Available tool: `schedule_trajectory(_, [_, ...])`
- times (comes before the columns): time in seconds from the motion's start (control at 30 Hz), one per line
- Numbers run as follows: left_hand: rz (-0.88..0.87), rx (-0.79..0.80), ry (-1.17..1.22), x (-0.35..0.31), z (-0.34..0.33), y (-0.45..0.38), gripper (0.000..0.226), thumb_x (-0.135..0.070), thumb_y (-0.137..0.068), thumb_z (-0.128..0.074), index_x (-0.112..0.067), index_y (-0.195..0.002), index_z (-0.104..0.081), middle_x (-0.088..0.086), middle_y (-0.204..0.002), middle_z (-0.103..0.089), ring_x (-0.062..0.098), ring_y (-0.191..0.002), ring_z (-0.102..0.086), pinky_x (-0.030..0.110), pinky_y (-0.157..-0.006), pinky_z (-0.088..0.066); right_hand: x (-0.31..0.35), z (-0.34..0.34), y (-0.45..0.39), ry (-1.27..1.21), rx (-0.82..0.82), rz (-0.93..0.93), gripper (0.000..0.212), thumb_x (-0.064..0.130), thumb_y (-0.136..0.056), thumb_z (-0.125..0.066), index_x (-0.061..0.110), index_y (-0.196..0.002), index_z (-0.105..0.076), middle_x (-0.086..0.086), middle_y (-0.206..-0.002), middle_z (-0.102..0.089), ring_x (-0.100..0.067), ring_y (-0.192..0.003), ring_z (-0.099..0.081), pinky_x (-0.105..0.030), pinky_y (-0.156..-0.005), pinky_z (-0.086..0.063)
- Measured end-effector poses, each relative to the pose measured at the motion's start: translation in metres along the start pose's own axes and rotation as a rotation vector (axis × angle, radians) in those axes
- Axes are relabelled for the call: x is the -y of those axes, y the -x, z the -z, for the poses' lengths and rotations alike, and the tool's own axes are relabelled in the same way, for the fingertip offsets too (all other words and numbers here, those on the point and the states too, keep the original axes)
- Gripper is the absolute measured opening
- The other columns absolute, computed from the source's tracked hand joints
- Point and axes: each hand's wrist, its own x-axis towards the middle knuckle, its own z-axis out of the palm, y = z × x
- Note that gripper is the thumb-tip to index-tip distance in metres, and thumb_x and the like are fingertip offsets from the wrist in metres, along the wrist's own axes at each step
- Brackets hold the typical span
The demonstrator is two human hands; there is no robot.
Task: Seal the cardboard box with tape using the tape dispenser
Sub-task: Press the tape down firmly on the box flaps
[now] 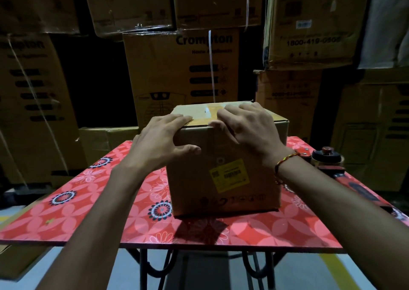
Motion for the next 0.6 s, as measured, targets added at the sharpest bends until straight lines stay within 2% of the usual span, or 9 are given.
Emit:
schedule_trajectory(0.13, [0.005, 0.022, -0.006, 0.000, 0.003, 0.001, 0.098, -0.082, -0.063, -0.047, -0.044, -0.151, -0.030, -0.013, -0.160, -0.032, 0.020, -0.145, -0.026, 0.060, -0.107, -0.039, -0.009, -0.004, 0.003, -0.012, -0.031, 0.034, 0.042, 0.039, -0.107, -0.037, 0.011, -0.095, -0.066, -0.008, -0.088, -0.072, -0.031, -0.072, -0.065, -0.038, -0.066, -0.046])
schedule_trajectory(0.23, [0.006, 0.029, -0.014, 0.000, 0.004, 0.000, 0.099, -0.084, -0.061, -0.046, -0.045, -0.151, -0.029, -0.014, -0.160, -0.032, 0.019, -0.145, -0.026, 0.059, -0.107, -0.039, -0.027, -0.002, 0.011, -0.060, -0.014, 0.114, 0.056, 0.044, -0.108, -0.025, 0.011, -0.105, -0.070, -0.008, -0.100, -0.076, -0.032, -0.087, -0.073, -0.040, -0.071, -0.055])
schedule_trajectory(0.33, [0.007, 0.028, -0.007, 0.000, 0.004, 0.001, 0.099, -0.083, -0.061, -0.047, -0.046, -0.151, -0.028, -0.015, -0.160, -0.031, 0.018, -0.146, -0.025, 0.057, -0.108, -0.038, -0.034, 0.000, 0.019, -0.050, -0.019, 0.147, 0.059, 0.046, -0.108, -0.021, 0.011, -0.112, -0.069, -0.009, -0.108, -0.076, -0.030, -0.096, -0.075, -0.038, -0.074, -0.055])
schedule_trajectory(0.47, [0.012, 0.021, -0.015, -0.001, 0.004, 0.001, 0.096, -0.081, -0.065, -0.051, -0.046, -0.151, -0.028, -0.015, -0.161, -0.030, 0.018, -0.146, -0.025, 0.056, -0.107, -0.037, -0.028, -0.003, 0.025, 0.086, -0.070, 0.133, 0.056, 0.050, -0.108, -0.028, 0.012, -0.113, -0.070, -0.005, -0.108, -0.076, -0.029, -0.097, -0.072, -0.040, -0.076, -0.052])
schedule_trajectory(0.6, [0.009, 0.018, -0.024, -0.001, 0.004, 0.001, 0.094, -0.079, -0.068, -0.055, -0.046, -0.151, -0.028, -0.015, -0.161, -0.030, 0.018, -0.145, -0.026, 0.056, -0.105, -0.037, -0.028, -0.007, 0.037, 0.178, -0.056, 0.135, 0.064, 0.063, -0.101, -0.040, 0.011, -0.128, -0.065, -0.006, -0.122, -0.071, -0.031, -0.109, -0.067, -0.045, -0.084, -0.048])
